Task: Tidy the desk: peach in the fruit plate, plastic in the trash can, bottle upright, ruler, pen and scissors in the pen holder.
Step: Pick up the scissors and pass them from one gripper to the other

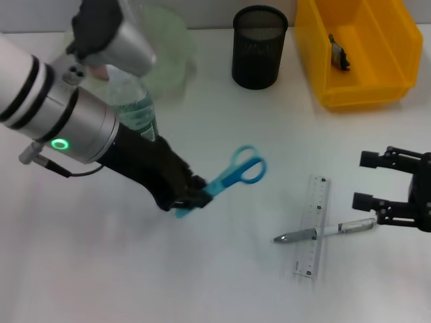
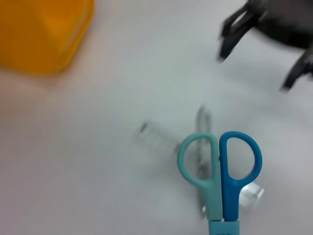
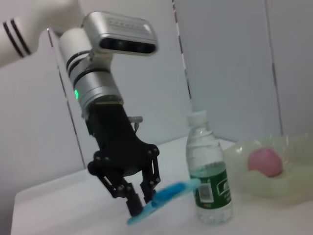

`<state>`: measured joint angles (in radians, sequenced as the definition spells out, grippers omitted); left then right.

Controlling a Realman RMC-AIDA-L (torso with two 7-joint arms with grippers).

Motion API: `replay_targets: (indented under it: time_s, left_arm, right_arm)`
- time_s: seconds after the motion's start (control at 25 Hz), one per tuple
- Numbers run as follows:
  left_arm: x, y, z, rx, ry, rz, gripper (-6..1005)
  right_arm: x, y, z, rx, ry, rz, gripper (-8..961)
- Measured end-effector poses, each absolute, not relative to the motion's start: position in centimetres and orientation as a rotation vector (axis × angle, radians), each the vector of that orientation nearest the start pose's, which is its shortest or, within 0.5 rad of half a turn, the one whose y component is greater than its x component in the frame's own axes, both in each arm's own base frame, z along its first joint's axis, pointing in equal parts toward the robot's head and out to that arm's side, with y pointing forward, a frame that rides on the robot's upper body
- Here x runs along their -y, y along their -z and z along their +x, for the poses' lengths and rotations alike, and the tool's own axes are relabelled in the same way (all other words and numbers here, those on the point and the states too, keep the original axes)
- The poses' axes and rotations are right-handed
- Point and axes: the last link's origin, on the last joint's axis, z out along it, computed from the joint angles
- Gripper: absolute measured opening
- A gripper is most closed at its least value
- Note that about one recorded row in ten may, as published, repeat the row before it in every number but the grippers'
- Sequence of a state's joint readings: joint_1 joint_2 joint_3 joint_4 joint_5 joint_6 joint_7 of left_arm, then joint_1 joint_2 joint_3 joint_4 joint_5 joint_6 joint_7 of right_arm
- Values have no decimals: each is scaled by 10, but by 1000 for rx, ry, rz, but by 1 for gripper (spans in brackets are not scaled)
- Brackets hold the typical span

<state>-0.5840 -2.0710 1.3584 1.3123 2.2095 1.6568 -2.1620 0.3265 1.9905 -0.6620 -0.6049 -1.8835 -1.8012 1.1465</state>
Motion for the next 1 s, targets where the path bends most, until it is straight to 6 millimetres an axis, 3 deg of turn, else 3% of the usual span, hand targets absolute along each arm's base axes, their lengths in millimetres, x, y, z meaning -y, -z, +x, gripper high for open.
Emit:
replay_targets:
  time_s: [0.28,0.36,0.4,0.44,0.6,1.0]
  left_arm:
    - [-317,15,-162,426,335,-3172,216]
    - [-317,16,-167,404,480,-3160,216]
    - [-316,18,-175,404,637,-3132,215]
    - [-316,18,-175,404,637,-3132,215]
    - [-312,26,-187,335,938,-3030,215]
    - [-302,49,-210,213,1193,-2721,216]
  right_arm:
    - [-256,-49,314,-528,-902,-2638,786]
    - [-256,-50,314,-535,-907,-2627,786]
    - [-256,-51,315,-538,-908,-2624,786]
    - [-257,-51,315,-541,-910,-2621,786]
    - [-259,-54,316,-557,-909,-2596,786]
    - [-261,-57,317,-567,-946,-2535,786]
